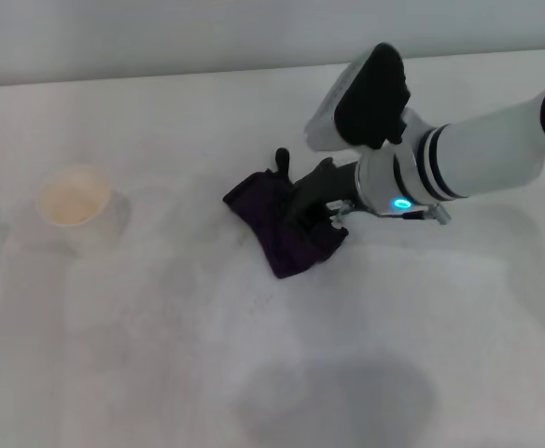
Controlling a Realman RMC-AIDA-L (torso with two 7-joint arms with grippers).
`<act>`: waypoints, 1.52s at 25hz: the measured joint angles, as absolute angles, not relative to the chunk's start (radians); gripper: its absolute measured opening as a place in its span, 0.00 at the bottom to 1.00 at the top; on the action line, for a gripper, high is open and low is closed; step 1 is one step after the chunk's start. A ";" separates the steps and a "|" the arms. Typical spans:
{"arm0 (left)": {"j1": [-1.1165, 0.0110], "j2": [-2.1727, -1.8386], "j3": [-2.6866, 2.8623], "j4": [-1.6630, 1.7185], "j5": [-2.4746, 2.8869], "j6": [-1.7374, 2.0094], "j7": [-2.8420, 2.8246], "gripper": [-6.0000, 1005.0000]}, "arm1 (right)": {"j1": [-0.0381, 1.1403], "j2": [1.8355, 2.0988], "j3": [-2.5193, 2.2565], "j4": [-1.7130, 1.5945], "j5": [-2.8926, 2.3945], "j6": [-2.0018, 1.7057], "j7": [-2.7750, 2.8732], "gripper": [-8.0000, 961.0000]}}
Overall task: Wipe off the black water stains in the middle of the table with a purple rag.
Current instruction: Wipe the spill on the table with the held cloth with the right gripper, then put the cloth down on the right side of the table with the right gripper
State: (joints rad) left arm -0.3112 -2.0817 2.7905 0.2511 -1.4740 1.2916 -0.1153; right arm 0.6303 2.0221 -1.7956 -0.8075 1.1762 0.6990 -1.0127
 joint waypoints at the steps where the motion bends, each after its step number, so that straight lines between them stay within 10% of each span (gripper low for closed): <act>1: -0.312 -2.082 2.790 0.246 -1.474 1.292 -0.125 0.88 | 0.632 2.023 -1.786 -0.803 1.176 0.702 -1.013 0.12; 38: -0.314 -2.081 2.790 0.215 -1.474 1.293 -0.178 0.88 | 0.557 1.987 -1.423 -0.687 1.275 0.954 -1.219 0.20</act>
